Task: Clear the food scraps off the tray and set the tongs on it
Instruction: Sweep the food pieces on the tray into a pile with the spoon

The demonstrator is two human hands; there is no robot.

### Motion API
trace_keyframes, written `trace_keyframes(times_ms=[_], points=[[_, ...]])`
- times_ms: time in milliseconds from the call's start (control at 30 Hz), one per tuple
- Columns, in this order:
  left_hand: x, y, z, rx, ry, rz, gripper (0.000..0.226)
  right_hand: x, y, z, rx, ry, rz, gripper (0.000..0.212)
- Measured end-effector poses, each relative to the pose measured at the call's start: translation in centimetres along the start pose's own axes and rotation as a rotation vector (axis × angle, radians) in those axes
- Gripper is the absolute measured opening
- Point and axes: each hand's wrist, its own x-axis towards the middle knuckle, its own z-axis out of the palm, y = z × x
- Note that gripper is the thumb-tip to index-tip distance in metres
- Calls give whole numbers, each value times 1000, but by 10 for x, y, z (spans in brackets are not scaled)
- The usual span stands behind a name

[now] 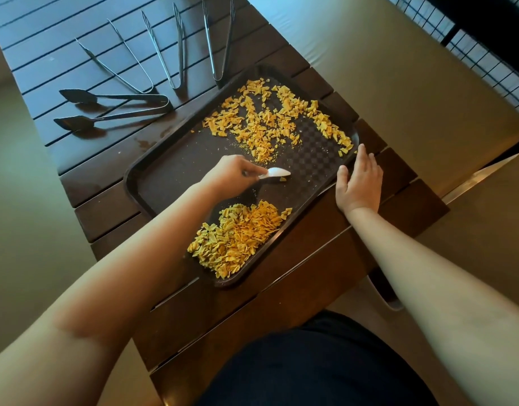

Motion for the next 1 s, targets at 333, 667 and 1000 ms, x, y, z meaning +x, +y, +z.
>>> trace_keyframes(times_ms=[333, 667, 1000], points=[[-25, -11, -19, 147, -255, 16, 22, 0, 0, 0, 1, 6, 3, 67], [-22, 4, 5, 174, -104, 68, 24, -1, -1, 0, 12, 2, 5, 66], [22, 58, -4, 168, 175, 177, 31, 0, 0, 1, 15, -10, 26, 69]])
